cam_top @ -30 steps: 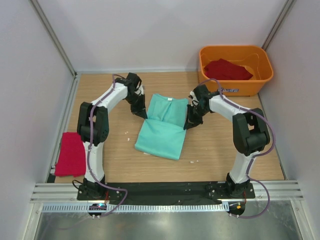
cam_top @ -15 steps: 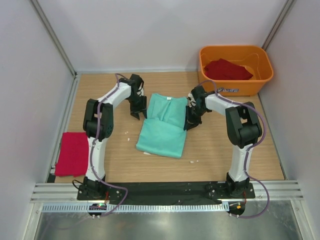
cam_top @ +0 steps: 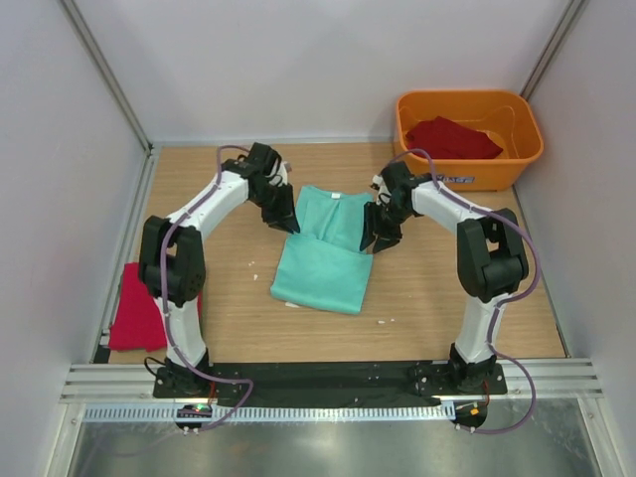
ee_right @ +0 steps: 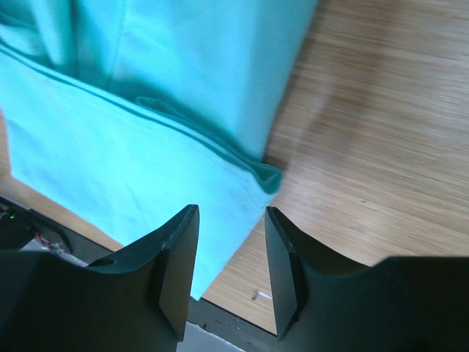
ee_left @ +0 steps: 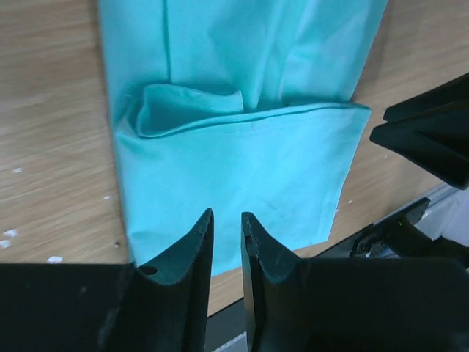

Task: Fold and stack the t-shirts
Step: Fold the tshirt

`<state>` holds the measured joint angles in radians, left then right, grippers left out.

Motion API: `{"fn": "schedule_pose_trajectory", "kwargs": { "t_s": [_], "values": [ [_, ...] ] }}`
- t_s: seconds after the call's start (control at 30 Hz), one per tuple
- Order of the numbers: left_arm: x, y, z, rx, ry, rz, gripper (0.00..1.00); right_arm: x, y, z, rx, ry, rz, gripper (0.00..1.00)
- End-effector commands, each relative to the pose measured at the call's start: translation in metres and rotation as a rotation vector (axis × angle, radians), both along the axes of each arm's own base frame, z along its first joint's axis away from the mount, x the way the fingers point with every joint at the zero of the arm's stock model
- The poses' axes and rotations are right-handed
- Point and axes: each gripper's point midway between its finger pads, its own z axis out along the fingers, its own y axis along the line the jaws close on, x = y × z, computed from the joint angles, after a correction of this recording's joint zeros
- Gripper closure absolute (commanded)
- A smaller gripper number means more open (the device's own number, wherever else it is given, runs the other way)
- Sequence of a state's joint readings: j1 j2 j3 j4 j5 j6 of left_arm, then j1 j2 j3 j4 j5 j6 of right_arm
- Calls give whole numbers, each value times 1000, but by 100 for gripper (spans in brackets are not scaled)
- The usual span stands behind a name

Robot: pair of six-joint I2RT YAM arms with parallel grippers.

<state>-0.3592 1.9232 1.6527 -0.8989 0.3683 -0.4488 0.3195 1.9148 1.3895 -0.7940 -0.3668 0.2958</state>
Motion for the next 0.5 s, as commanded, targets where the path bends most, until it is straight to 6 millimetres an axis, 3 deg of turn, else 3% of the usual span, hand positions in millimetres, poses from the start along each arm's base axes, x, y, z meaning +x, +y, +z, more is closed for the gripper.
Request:
{"fn": "schedule_pose_trajectory", "kwargs": {
  "t_s": [0.0, 0.13, 0.3, 0.47],
  "values": [
    [-20, -42, -22, -161, 93, -52, 78, -1, 32, 29, 140, -49, 40, 54],
    [-21, -52, -39, -170, 134, -53, 82, -6, 36, 23, 172, -14, 26, 57],
    [-7, -26, -31, -12, 27, -23, 59, -10, 19, 20, 85, -33, 30, 52],
    [-5, -2, -38, 106, 9, -77, 49, -11, 4, 13, 76, -14, -30, 44]
  ]
}}
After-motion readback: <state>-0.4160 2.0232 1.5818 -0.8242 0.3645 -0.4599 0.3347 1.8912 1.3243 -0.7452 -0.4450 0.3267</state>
